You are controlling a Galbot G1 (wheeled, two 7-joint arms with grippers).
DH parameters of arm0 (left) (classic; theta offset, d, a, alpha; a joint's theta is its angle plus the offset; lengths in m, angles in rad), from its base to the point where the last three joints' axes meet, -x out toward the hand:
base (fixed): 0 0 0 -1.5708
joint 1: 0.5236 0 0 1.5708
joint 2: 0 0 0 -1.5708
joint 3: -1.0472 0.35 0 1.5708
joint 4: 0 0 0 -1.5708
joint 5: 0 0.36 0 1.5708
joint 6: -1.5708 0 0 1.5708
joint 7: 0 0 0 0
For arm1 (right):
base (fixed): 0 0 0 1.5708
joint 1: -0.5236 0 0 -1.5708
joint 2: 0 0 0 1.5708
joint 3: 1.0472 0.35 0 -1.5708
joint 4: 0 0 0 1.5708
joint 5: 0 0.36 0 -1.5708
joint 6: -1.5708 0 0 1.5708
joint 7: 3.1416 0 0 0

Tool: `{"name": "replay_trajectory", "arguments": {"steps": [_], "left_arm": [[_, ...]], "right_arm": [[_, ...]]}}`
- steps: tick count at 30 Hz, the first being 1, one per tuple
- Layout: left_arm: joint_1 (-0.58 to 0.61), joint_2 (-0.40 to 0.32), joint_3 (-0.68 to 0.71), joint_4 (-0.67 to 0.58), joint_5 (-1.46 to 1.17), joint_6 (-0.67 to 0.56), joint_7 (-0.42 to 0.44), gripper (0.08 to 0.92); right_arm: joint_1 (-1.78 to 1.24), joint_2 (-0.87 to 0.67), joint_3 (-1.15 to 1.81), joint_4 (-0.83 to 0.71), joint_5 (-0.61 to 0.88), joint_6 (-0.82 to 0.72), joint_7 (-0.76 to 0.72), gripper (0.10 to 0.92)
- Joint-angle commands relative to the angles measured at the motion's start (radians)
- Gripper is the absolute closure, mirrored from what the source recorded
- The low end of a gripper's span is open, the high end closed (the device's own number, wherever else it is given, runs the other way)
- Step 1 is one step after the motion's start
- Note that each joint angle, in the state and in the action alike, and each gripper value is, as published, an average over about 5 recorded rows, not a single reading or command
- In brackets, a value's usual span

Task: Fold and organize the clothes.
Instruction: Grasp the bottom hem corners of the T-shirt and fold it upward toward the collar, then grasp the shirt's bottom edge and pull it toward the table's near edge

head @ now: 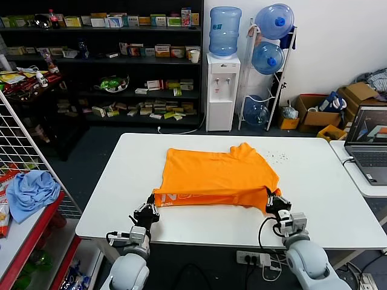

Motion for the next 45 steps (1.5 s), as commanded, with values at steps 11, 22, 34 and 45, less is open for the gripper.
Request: {"name": "replay_trajectory", "arguments": {"steps": [11,22,34,45], "left_arm": [[-0.13,0.025,0.081,0.126,-0.047,0.021,0.021,0.859],[-0.033,0.088,0.072,-0.022,-0.243,0.071,0.008,0.55],[-0.071,0.052,0.082,0.037,-0.306,0.105,-0.01,0.218],[-0.075,0.053,0.084,0.052,-0.322,0.114,0.002,0.444]], "right_arm": [[0.14,0.011,-0.05,-0.148,0.04,-0.088,-0.004,0.752],[-0.121,-0.039,0.045,0.163,0.098,-0.223,0.029,0.431],[-0.18,-0.041,0.11,0.123,0.08,-0.197,0.037,0.21],[-0.135,-0.031,0.093,0.041,0.074,-0.178,0.019,0.475]]}}
